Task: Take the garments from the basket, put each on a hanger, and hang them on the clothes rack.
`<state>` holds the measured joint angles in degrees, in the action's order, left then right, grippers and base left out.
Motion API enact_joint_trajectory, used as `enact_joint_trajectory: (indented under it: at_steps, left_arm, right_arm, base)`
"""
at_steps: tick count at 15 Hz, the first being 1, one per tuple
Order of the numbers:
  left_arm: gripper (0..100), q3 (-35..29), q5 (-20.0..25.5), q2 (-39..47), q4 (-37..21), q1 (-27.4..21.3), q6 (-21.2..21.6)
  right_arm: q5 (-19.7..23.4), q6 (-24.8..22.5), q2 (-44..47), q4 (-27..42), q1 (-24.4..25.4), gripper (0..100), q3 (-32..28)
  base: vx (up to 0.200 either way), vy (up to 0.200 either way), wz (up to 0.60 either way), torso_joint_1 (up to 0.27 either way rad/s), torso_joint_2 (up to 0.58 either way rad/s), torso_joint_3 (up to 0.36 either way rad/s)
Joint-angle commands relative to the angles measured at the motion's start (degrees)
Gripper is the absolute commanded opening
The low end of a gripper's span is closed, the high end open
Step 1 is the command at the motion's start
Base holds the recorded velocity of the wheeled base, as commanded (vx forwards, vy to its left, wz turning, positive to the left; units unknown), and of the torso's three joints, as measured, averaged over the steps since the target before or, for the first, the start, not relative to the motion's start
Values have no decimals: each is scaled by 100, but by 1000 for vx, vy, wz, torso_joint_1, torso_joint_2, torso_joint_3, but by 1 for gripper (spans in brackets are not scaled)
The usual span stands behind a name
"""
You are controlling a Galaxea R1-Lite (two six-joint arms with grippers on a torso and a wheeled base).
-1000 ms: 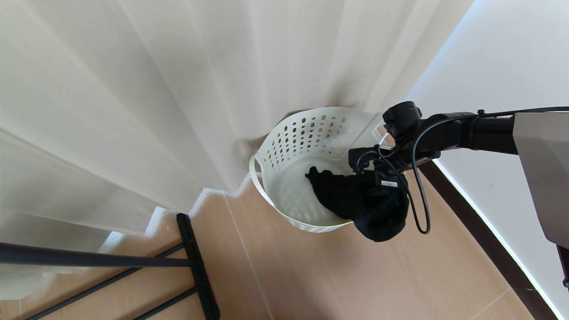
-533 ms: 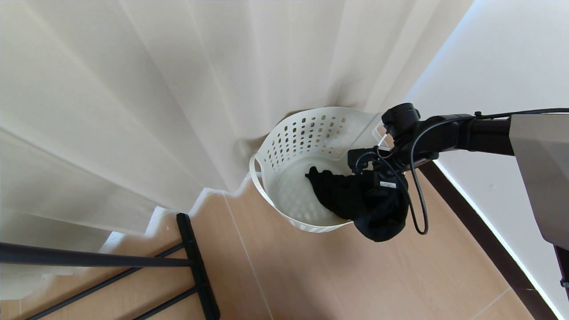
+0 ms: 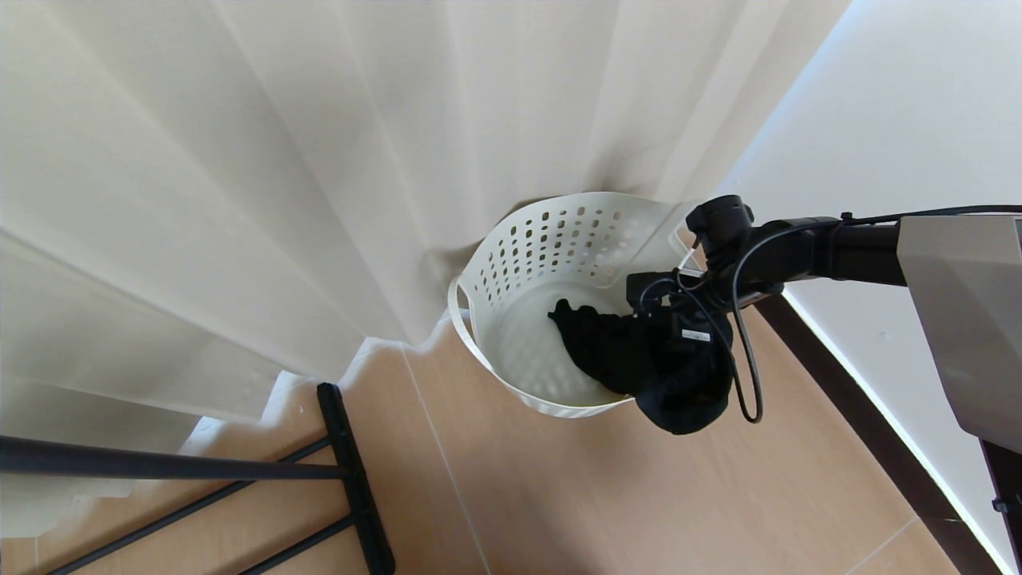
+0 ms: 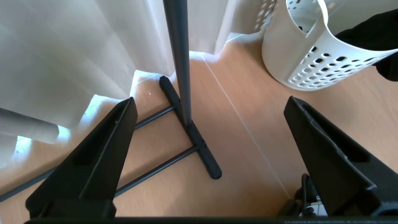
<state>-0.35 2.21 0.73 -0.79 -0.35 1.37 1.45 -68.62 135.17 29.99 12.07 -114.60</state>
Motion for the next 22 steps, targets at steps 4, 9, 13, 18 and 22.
enact_joint_trajectory:
  at_steps: [4, 9, 13, 18, 22]
  left_arm:
    - [100, 0, -1, -3, 0, 0, -5]
    - [100, 0, -1, 6, 0, 0, 4]
    - [100, 0, -1, -3, 0, 0, -5]
    - [100, 0, -1, 6, 0, 0, -5]
    - [100, 0, -1, -3, 0, 0, 4]
  right_arm:
    - [13, 86, 18, -2, -3, 0, 1]
    - [22, 560, -105, -2, 120, 0, 1]
    - [461, 1589, -702, 68, 366, 0, 8]
    - [848, 2274, -1792, 183, 402, 0, 553]
    - [980, 2802, -3251, 130, 894, 0, 1687]
  base:
    - [0, 0, 0, 0, 0, 0]
    - [0, 0, 0, 0, 0, 0]
    - [0, 0, 0, 0, 0, 0]
    - [0, 0, 0, 0, 0, 0]
    - [0, 0, 0, 0, 0, 0]
